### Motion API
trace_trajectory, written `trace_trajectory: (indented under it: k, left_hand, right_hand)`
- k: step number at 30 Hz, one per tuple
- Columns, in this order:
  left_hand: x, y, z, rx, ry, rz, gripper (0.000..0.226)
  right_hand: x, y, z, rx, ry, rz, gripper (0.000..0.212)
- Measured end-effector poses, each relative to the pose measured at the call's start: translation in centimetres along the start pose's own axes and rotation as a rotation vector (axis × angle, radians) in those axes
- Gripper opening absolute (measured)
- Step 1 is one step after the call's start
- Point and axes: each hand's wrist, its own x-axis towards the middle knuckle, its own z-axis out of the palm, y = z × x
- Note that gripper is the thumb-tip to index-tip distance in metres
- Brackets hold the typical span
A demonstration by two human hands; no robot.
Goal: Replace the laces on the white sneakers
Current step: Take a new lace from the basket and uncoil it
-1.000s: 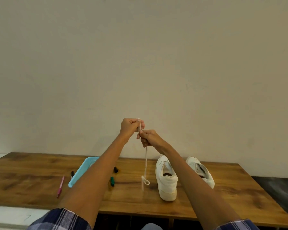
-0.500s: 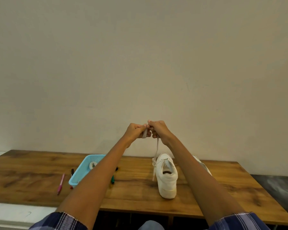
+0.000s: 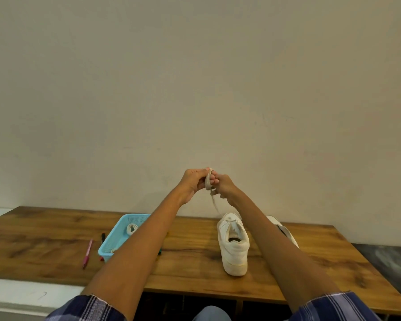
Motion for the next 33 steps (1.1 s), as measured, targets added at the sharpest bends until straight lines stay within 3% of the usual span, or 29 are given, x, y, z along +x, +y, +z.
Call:
trace_trajectory:
  k: [5, 10, 15, 22, 24, 28, 30, 33]
  left_hand:
    - [0.5, 0.4, -0.4, -0.103, 0.143, 0.014, 0.023]
    - [1.2, 0.3, -0.7, -0.091, 0.275, 0.065, 0.024]
    - [1.4, 0.0, -2.3, 0.257, 0.268, 0.147, 0.025]
    - [0.9, -1.1, -2.9, 0.542, 0.142, 0.096, 0.031]
    - [0.9, -1.6, -2.6, 0.544, 0.163, 0.086, 0.033]
    - [1.4, -1.4, -2.0, 0.204, 0.375, 0.048, 0.031]
    - [1.5, -1.2, -2.1, 0.358, 0.393, 0.090, 0.033]
    - [0.8, -1.1, -1.8, 0.636, 0.242, 0.123, 0.033]
  right_hand:
    - [0.5, 0.3, -0.2, 0.109, -0.199, -0.129, 0.033]
    - [0.3, 0.6, 0.1, -0.022, -0.420, -0.119, 0.018]
    - [0.0, 0.5, 0.3, 0.013, -0.302, -0.118, 0.029]
    - [-0.4, -0.9, -0.5, 0.056, -0.347, -0.153, 0.037]
    - [-0.5, -1.0, -0.8, 0.019, -0.379, -0.130, 0.035]
    - [-1.0, -1.3, -1.3, -0.093, -0.564, -0.039, 0.028]
    - [-1.1, -1.3, -1.4, -0.084, -0.558, -0.049, 0.029]
    - [-0.7, -0.9, -1.5, 0.071, -0.414, -0.088, 0.031]
